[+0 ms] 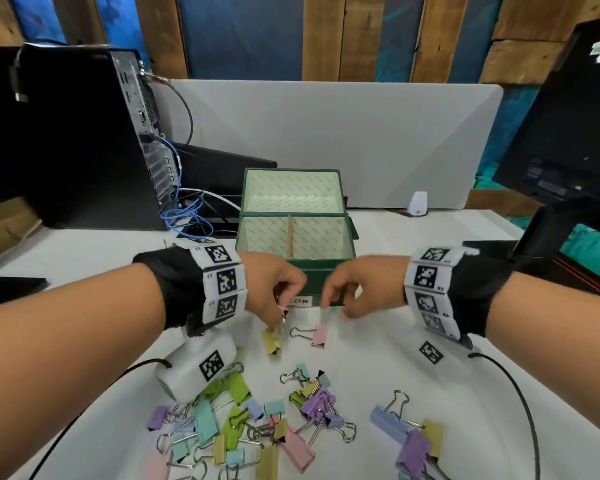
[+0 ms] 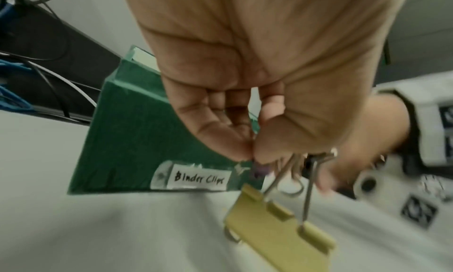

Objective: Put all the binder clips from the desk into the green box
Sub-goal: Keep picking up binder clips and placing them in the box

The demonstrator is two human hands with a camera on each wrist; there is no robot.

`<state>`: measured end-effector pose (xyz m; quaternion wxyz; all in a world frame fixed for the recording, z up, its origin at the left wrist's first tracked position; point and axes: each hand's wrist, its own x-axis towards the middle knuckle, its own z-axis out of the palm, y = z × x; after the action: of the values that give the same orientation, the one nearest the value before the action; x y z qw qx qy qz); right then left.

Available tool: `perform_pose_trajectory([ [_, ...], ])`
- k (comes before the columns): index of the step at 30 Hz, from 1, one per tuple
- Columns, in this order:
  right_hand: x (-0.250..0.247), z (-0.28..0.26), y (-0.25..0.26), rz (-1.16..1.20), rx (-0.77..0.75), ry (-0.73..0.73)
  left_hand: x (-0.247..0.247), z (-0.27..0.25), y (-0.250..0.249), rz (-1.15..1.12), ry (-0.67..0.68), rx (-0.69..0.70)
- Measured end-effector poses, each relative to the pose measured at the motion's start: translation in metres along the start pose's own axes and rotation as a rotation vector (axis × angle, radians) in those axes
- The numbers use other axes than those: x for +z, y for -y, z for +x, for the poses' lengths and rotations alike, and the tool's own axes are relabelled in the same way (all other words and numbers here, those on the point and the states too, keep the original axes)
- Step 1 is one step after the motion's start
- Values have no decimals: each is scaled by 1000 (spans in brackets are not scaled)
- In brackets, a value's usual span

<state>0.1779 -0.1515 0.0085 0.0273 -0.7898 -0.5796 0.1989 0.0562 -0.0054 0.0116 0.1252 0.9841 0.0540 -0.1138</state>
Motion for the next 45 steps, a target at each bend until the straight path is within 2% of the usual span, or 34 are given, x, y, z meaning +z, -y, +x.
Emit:
perform_pose_trajectory([
  [2,9,0,6,-92,-35,113,-7,2,4,-73,-45,-10],
  [4,16,1,12,-125,-68,163,-12,3,7,-124,-63,-33],
  [9,27,11,17,-229,-65,169,-10,5,11,-111,-61,-64],
  [14,30,14,9,-232,-61,97,4,0,2,1,159,-83],
  [18,30,14,6,-194,-34,96,18,-1,-12,163,305,-22],
  [22,30,12,3,-163,23,113,23,3,-19,254,359,23],
  [28,30,11,-2,-146,39,78,27,5,-17,253,332,52],
  [37,32,12,-7,-176,45,48,25,-1,-3,65,267,-13],
  [42,32,11,-7,-191,54,59,20,-6,5,-11,125,-80],
  [45,28,8,-8,-122,32,15,14,-11,14,-240,45,-141],
])
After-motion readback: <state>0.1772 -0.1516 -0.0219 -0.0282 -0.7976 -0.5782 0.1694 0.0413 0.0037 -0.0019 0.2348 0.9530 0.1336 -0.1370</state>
